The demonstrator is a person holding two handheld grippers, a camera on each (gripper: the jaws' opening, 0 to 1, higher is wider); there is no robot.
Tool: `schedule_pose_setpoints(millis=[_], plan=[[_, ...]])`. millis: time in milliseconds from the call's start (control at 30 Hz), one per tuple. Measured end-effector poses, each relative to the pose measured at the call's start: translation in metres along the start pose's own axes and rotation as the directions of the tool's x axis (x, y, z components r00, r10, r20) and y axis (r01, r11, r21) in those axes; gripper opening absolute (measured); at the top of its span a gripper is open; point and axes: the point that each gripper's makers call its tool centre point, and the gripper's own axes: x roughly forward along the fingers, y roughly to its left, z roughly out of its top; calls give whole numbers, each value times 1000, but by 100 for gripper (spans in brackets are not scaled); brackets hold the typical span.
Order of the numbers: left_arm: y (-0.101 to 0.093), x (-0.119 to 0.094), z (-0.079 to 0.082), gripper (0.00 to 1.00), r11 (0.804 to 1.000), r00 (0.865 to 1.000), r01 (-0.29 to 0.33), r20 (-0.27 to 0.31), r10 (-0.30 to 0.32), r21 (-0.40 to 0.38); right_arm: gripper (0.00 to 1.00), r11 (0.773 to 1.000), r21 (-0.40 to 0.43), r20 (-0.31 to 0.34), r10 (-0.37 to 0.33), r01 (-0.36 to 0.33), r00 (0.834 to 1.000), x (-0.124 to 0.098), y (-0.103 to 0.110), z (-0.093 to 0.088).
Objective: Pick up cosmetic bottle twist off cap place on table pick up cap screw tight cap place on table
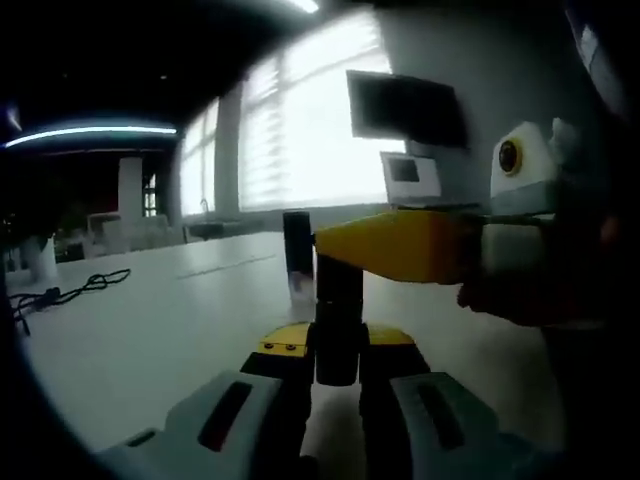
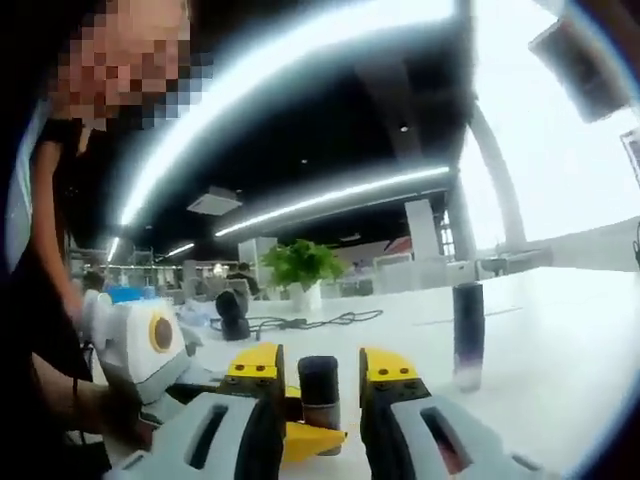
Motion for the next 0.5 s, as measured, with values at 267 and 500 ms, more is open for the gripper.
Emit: schedule_pose_setpoints(millis=[267,500], plan=[[-21,1,1,7,994,994,111,10,-110,-21,30,974,-75,7,214,-213,977,-10,4,13],[-31,2,1,7,986,986,164,10,-164,-12,27,921,-59,-30,383,-384,923,-22,6,17]])
